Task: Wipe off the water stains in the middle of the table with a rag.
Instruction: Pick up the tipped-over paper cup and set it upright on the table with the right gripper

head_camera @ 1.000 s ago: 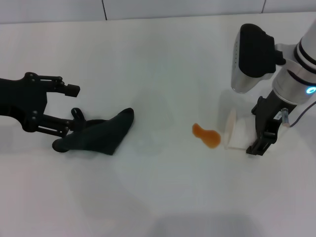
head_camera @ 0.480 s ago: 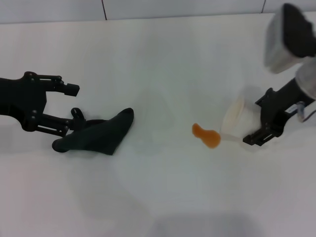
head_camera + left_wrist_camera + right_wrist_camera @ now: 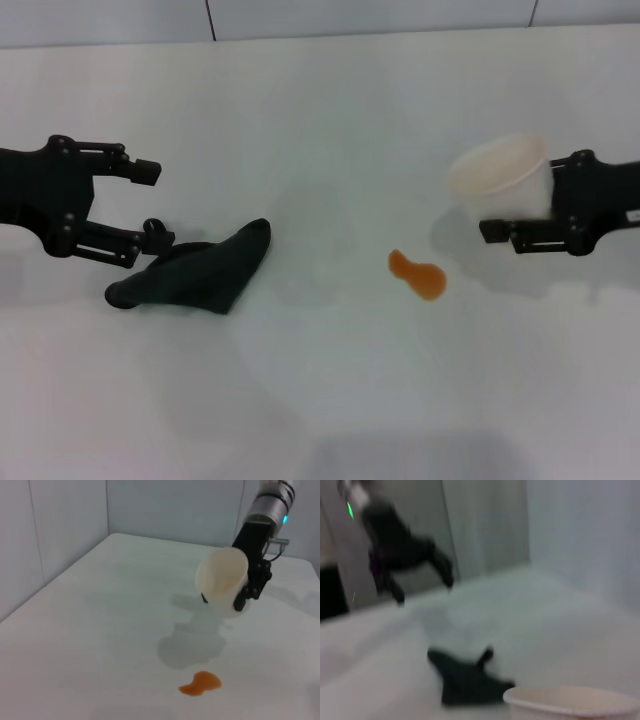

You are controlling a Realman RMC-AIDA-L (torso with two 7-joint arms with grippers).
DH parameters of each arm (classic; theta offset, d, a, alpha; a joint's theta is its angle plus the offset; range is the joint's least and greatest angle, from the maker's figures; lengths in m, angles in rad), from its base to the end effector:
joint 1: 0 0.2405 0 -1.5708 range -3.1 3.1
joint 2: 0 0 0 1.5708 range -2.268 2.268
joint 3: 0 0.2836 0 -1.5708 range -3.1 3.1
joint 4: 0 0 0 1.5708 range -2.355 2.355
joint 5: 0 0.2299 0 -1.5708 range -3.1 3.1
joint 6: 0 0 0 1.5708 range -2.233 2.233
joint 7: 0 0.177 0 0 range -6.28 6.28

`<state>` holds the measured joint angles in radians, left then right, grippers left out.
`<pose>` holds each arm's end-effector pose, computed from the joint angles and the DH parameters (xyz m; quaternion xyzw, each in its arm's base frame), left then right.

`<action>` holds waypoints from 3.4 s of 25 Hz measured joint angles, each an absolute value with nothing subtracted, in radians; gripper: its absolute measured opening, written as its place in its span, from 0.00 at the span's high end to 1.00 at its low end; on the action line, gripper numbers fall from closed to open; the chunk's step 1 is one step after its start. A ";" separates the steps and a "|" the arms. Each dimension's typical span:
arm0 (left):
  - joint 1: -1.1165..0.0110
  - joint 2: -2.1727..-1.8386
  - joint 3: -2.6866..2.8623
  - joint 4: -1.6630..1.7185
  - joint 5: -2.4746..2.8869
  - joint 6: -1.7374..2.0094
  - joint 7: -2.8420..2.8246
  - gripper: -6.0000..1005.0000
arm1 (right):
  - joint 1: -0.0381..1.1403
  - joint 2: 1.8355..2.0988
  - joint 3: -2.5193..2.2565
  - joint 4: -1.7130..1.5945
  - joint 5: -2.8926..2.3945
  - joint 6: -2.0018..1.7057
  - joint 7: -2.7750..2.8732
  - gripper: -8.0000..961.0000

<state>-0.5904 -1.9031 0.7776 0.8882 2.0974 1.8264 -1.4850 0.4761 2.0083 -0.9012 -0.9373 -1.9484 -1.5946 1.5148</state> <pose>-0.2623 0.3783 0.0501 -0.9859 -0.1018 -0.1182 0.0613 0.2649 0.3778 0.0052 -0.9676 0.1429 0.1641 0.1280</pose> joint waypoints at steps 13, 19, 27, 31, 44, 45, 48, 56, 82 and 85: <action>-0.587 -1.899 0.773 0.925 2.096 1.833 -1.505 0.13 | 0.436 2.014 -0.874 -0.446 -1.593 -1.476 1.016 0.43; -0.582 -1.898 0.772 0.927 2.095 1.835 -1.505 0.13 | 0.438 2.017 -0.872 -0.267 -1.457 -1.471 0.814 0.44; -0.583 -1.900 0.772 0.942 2.095 1.835 -1.505 0.13 | 0.443 2.026 -0.877 -0.121 -1.401 -1.395 0.644 0.44; -0.581 -1.900 0.772 0.942 2.095 1.836 -1.505 0.13 | 0.444 2.027 -0.871 -0.087 -1.400 -1.362 0.604 0.44; -0.581 -1.905 0.773 0.942 2.098 1.834 -1.497 0.13 | 0.453 2.028 -0.868 -0.016 -1.324 -1.295 0.529 0.45; -0.580 -1.905 0.773 0.942 2.099 1.834 -1.497 0.13 | 0.452 2.028 -0.868 -0.016 -1.322 -1.294 0.526 0.44; -0.579 -1.905 0.773 0.942 2.102 1.833 -1.497 0.13 | 0.449 2.028 -0.868 -0.016 -1.321 -1.291 0.517 0.42; -0.578 -1.905 0.772 0.941 2.104 1.831 -1.497 0.14 | 0.442 2.027 -0.869 -0.015 -1.320 -1.294 0.516 0.36; -0.579 -1.901 0.775 0.938 2.108 1.825 -1.497 0.14 | 0.410 2.002 -0.911 -0.150 -1.449 -1.294 0.753 0.15; -0.578 -1.901 0.773 0.937 2.108 1.825 -1.498 0.14 | 0.398 2.000 -0.933 -0.188 -1.463 -1.297 0.788 0.15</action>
